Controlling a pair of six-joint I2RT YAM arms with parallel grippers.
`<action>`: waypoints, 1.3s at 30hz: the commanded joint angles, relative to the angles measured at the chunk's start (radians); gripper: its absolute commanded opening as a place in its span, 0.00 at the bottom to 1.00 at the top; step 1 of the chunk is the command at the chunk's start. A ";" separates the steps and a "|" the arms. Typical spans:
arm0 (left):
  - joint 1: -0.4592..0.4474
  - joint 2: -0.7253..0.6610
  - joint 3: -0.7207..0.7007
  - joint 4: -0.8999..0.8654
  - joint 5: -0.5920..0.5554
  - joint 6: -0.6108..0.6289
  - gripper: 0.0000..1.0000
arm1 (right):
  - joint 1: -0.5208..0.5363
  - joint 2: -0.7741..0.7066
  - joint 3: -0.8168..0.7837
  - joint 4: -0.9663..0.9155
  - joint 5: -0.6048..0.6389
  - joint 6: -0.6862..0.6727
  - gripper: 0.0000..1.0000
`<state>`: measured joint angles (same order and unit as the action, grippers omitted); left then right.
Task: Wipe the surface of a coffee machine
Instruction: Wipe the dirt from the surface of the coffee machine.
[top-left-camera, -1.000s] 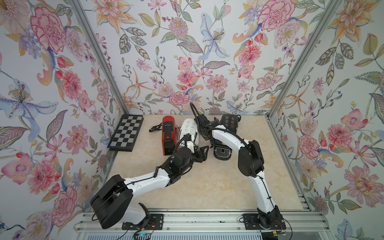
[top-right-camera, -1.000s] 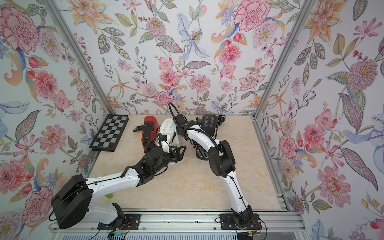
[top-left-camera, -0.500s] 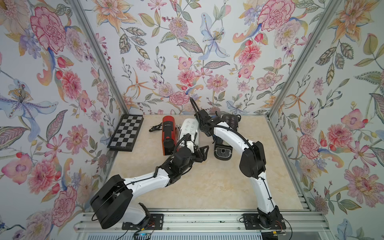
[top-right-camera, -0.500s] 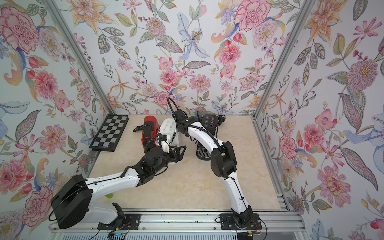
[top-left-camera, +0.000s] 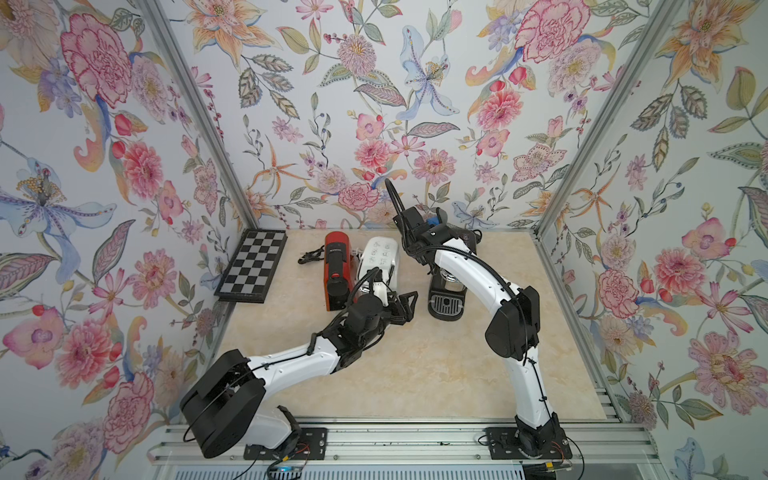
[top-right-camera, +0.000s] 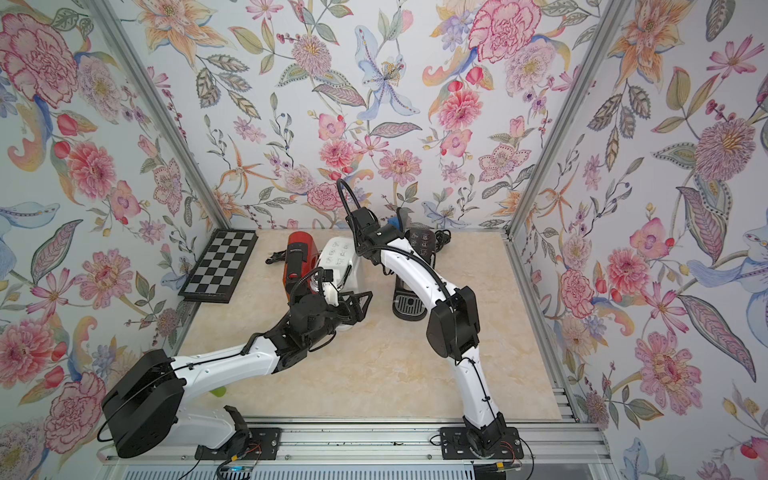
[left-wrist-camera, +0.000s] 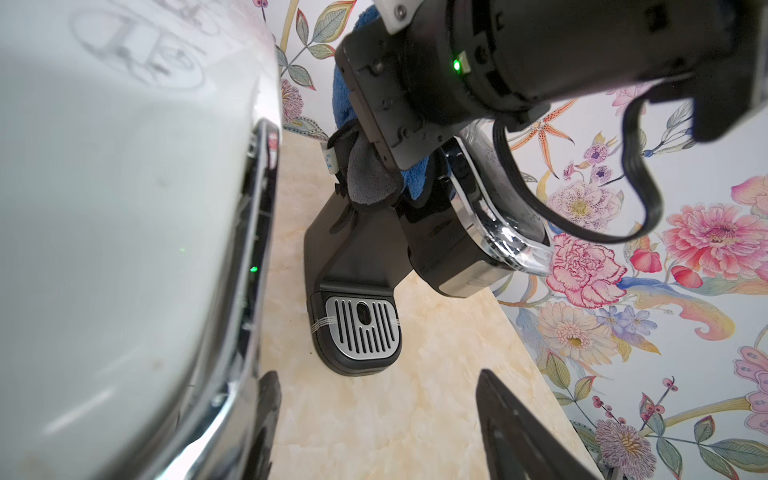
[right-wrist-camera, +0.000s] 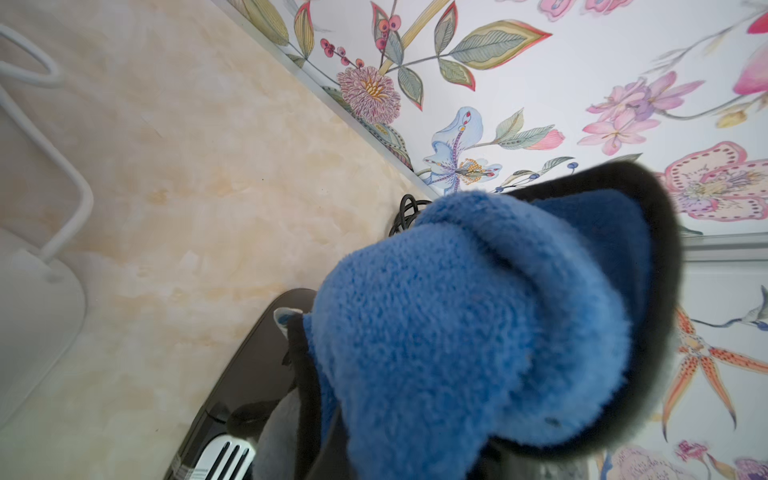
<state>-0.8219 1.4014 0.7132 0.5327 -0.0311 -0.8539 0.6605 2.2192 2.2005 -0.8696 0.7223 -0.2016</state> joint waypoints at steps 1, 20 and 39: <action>0.017 -0.018 0.002 0.025 -0.027 -0.009 0.75 | -0.005 0.041 -0.046 -0.030 -0.009 0.021 0.02; 0.017 -0.029 -0.015 0.032 -0.030 -0.014 0.75 | -0.005 0.031 -0.015 -0.037 0.006 0.001 0.02; 0.016 -0.019 -0.014 0.045 -0.016 -0.025 0.75 | -0.026 -0.010 -0.005 -0.036 0.049 -0.019 0.02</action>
<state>-0.8200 1.3968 0.7071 0.5407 -0.0307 -0.8650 0.6437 2.1994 2.2097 -0.8719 0.7414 -0.2241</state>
